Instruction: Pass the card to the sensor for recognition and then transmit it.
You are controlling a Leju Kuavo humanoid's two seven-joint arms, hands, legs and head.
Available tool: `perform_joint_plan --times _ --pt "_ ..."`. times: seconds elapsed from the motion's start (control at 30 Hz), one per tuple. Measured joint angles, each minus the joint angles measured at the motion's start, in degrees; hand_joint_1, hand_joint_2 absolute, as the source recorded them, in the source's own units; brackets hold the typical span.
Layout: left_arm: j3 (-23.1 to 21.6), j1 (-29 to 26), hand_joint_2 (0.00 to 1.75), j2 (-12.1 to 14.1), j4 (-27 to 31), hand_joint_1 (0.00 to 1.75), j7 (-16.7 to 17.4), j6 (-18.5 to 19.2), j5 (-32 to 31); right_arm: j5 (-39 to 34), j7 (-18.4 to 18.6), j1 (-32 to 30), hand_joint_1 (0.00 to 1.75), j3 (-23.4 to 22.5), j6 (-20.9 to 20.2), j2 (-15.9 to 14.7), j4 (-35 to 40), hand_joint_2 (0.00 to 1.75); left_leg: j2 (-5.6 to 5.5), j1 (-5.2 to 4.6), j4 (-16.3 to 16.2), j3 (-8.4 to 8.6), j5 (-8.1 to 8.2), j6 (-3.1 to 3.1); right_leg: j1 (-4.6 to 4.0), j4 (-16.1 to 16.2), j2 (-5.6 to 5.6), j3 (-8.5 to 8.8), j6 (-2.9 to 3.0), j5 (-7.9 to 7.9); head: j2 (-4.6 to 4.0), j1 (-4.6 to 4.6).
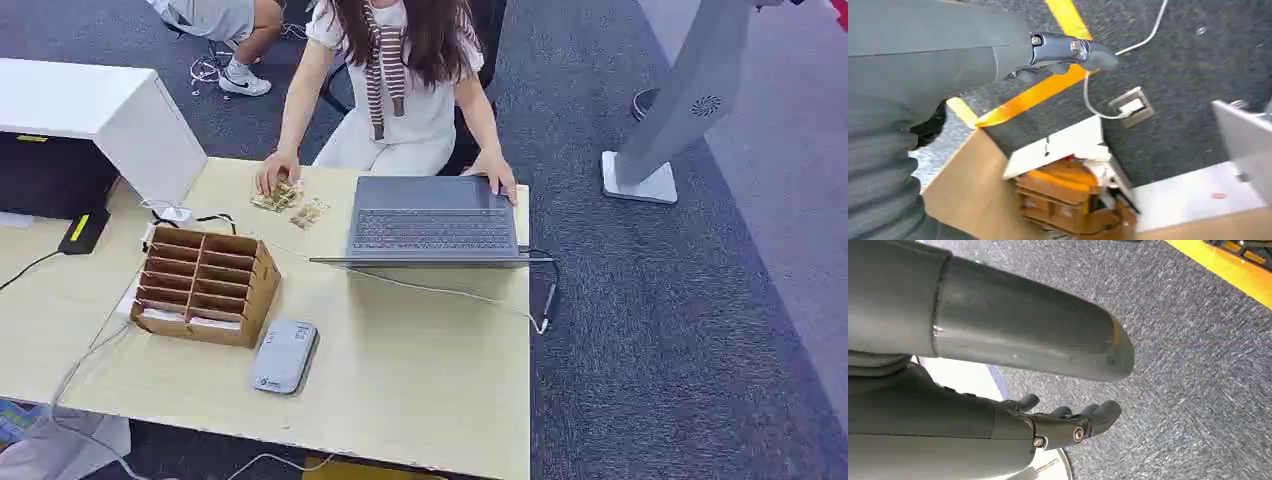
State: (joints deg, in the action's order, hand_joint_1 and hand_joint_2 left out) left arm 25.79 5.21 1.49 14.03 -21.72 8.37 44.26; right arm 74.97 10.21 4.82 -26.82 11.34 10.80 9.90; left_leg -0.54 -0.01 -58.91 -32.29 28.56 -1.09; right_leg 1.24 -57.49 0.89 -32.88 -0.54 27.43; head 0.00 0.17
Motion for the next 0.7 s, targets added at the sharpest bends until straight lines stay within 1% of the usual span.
perform_joint_plan --times 0.13,0.27,0.37,0.43,0.47,0.57,0.6,0.7 --pt "3.2 0.0 1.75 0.3 0.9 0.0 -5.0 2.3 2.6 1.7 -1.4 0.1 0.0 0.5 -1.2 0.1 0.0 0.0 0.0 0.01 0.0 0.0 0.0 0.0 0.0 0.0 0.01 0.01 0.0 -0.01 0.0 0.02" --pt "7.8 0.0 1.75 1.4 4.7 0.0 -7.2 4.4 4.2 3.5 -2.8 0.2 0.0 1.7 -2.5 0.4 -0.1 0.0 0.0 0.0 0.0 0.01 0.0 0.0 0.0 0.0 0.0 0.01 0.0 -0.01 0.0 -0.02" --pt "11.0 -0.5 1.75 1.1 9.4 0.0 -8.0 4.9 3.1 4.1 -3.3 0.3 0.0 2.5 -3.3 0.6 -0.2 0.0 -0.01 0.01 0.0 0.0 -0.01 0.01 -0.01 0.0 0.0 0.01 0.0 0.0 0.0 0.0" --pt "13.1 -1.0 1.75 0.1 13.8 0.0 -6.9 5.1 1.9 4.2 -3.5 0.4 0.0 2.8 -3.3 0.7 -0.2 0.0 0.01 0.01 0.0 0.01 -0.01 0.02 -0.01 0.0 0.01 0.0 0.0 0.0 0.0 0.0" --pt "14.1 -1.2 1.75 -0.5 16.9 0.0 -5.4 5.4 1.3 4.3 -3.5 0.4 0.0 2.9 -3.4 0.8 -0.2 0.0 0.0 0.01 0.0 0.0 -0.01 0.02 -0.01 0.0 0.01 0.01 0.0 0.0 0.0 -0.02" --pt "17.5 -2.1 1.75 -3.5 25.4 0.0 -1.9 5.6 -0.6 4.9 -3.1 0.5 0.0 3.3 -3.4 1.0 -0.2 0.0 0.0 0.01 0.0 -0.01 -0.01 0.01 0.0 0.0 0.01 0.01 0.0 -0.01 0.0 -0.02" --pt "18.3 -2.2 1.75 -4.0 27.3 0.0 -1.3 5.5 -0.9 5.0 -2.9 0.5 0.0 3.4 -3.3 1.0 -0.2 0.0 0.0 0.0 0.0 -0.01 -0.01 0.01 0.01 0.0 0.01 0.01 0.0 -0.01 0.0 0.02" --pt "20.5 -3.0 1.75 -6.8 34.5 0.0 0.8 5.7 -1.5 5.1 -2.1 0.5 0.0 3.6 -3.0 1.0 -0.2 0.0 0.0 -0.01 0.0 -0.01 -0.01 0.01 0.01 0.0 0.01 0.01 -0.01 -0.01 0.0 0.0"
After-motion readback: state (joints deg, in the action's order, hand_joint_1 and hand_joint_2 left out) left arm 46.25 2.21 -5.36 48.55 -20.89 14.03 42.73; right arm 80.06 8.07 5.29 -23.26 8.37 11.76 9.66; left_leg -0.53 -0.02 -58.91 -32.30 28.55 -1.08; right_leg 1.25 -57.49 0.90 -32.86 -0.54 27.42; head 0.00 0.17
